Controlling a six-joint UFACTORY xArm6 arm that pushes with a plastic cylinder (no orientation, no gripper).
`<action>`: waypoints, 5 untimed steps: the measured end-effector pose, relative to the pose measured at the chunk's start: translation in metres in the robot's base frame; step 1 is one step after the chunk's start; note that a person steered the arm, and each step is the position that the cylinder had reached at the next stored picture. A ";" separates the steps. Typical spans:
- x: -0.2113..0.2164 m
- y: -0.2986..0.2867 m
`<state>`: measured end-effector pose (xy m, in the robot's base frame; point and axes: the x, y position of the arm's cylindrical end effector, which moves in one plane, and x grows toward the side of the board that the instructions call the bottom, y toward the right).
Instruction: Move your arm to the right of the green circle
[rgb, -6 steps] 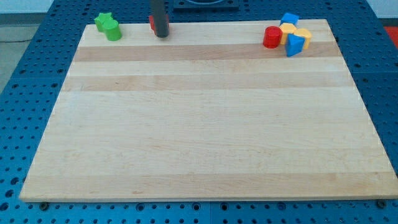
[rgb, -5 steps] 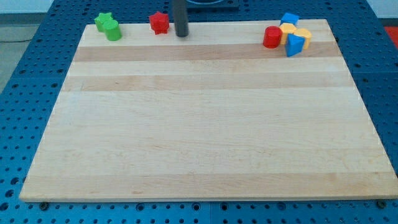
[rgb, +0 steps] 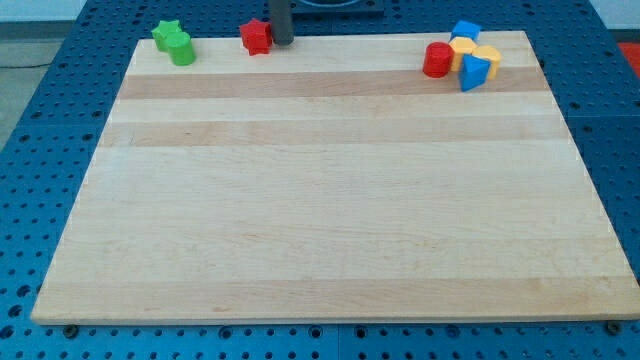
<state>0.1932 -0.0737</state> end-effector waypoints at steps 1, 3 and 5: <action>0.029 0.008; 0.042 -0.075; 0.022 -0.100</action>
